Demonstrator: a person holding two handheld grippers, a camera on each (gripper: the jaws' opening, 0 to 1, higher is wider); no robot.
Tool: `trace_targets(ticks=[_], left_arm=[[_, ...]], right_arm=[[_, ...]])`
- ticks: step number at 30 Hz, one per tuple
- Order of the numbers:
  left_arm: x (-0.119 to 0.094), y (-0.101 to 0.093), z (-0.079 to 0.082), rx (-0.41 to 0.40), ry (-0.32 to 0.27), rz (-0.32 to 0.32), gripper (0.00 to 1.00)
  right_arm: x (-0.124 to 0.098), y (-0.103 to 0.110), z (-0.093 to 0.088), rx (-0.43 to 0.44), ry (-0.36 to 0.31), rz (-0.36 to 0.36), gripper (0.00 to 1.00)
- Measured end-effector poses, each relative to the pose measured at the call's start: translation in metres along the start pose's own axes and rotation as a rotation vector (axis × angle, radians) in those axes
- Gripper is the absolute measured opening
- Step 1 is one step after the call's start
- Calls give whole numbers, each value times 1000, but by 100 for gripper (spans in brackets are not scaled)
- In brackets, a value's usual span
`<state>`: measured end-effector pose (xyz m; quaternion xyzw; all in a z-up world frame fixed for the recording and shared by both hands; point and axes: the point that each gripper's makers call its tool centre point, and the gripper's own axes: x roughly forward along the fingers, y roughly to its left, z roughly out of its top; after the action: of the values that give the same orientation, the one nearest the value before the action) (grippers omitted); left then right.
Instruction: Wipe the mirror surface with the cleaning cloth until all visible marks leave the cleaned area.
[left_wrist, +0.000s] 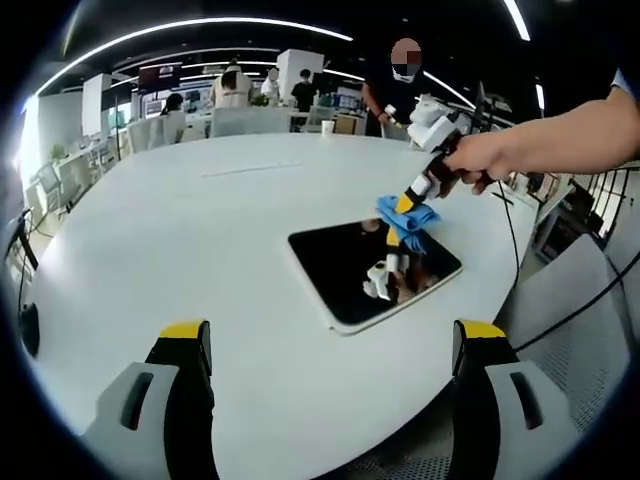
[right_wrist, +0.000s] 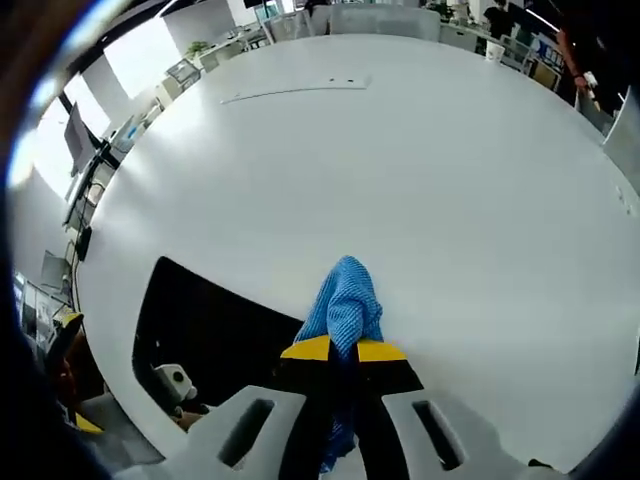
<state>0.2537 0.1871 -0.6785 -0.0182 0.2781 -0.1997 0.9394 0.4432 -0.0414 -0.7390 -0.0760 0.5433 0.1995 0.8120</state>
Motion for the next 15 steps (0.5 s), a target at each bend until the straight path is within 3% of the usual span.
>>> trace_targets(ticks=[15], left_arm=[[-1, -1, 2, -5, -7, -1, 99]], right_arm=[[-3, 3, -2, 9, -13, -3, 1]])
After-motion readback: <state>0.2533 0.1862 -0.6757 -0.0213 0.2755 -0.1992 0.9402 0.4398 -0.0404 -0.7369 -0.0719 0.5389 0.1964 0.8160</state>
